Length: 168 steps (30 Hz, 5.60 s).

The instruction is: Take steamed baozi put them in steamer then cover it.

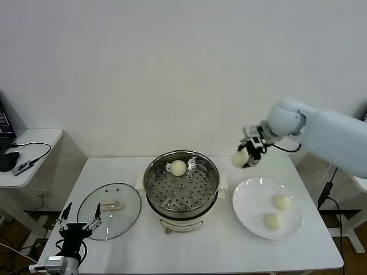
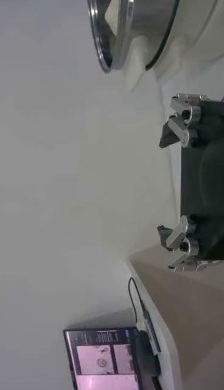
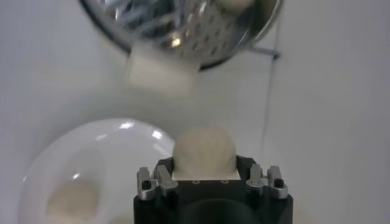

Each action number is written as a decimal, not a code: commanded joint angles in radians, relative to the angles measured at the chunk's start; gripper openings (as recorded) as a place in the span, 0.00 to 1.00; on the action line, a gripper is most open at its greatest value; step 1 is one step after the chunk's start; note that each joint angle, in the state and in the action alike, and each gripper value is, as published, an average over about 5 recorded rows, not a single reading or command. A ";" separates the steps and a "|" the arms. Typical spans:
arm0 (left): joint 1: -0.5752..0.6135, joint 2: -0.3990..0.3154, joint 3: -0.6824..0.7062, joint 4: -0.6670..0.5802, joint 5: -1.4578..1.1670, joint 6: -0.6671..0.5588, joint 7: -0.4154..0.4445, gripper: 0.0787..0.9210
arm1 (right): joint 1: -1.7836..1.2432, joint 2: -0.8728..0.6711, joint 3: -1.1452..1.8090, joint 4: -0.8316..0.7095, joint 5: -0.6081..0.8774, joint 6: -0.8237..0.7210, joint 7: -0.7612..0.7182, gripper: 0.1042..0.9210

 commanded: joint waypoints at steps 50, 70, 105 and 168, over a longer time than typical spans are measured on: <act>-0.002 -0.021 -0.010 0.003 0.013 -0.010 0.007 0.88 | 0.002 0.516 -0.077 -0.148 0.230 -0.234 0.060 0.88; -0.008 -0.014 0.028 -0.002 0.030 -0.006 0.009 0.88 | 0.091 -0.195 -0.127 0.206 -0.064 0.017 -0.127 0.88; 0.008 -0.034 0.020 0.029 0.064 -0.005 0.009 0.88 | -0.714 -0.318 0.371 0.057 -0.401 0.093 -0.099 0.88; -0.005 -0.029 0.025 0.003 0.058 -0.010 0.008 0.88 | 0.138 0.005 0.007 0.010 -0.050 0.038 -0.125 0.67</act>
